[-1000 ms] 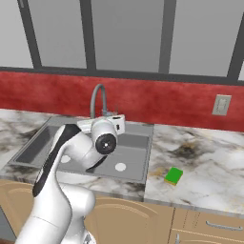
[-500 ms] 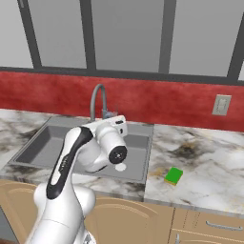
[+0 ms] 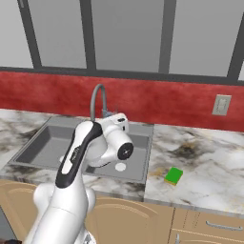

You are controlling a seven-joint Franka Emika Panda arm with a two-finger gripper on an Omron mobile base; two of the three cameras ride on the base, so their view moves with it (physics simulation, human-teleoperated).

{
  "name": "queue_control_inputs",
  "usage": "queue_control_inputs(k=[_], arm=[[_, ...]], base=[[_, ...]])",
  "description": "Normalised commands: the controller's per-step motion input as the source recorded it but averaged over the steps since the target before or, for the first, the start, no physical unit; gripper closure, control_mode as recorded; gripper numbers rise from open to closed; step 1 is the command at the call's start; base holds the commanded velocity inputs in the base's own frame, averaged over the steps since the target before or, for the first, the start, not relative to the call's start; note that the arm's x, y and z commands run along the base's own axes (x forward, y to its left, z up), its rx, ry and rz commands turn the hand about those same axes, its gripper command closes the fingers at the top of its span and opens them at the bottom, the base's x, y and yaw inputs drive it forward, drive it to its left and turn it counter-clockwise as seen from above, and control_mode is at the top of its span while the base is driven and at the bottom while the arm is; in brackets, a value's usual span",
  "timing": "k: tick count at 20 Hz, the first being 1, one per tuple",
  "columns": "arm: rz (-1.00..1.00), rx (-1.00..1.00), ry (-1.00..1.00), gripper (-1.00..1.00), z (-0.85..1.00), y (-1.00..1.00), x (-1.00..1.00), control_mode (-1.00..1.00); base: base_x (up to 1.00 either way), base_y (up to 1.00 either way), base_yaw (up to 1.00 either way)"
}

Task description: Soak the sponge with water for a few seconds and then drop it inside the sink.

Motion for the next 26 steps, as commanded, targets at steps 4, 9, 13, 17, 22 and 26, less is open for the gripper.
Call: queue_control_inputs(k=[4, 9, 13, 17, 22, 26], arm=[[-0.01, 0.0, 0.0, -1.0, 0.0, 0.01, 0.29, -1.0], [-0.03, 0.0, 0.0, -1.0, 0.0, 0.0, 0.3, -1.0], [-0.02, 0.0, 0.0, -1.0, -0.02, 0.0, 0.3, -1.0], [0.0, 0.0, 0.0, -1.0, -0.12, 0.0, 0.26, -1.0], [0.0, 0.0, 0.0, -1.0, -0.15, 0.0, 0.21, -1.0], [0.0, 0.0, 0.0, -1.0, -0.23, 0.0, 0.25, -1.0]], base=[[0.0, 0.0, 0.0], [0.0, 0.0, 0.0], [0.0, 0.0, 0.0], [0.0, 0.0, 0.0], [0.0, 0.0, 0.0], [0.0, 0.0, 0.0]])
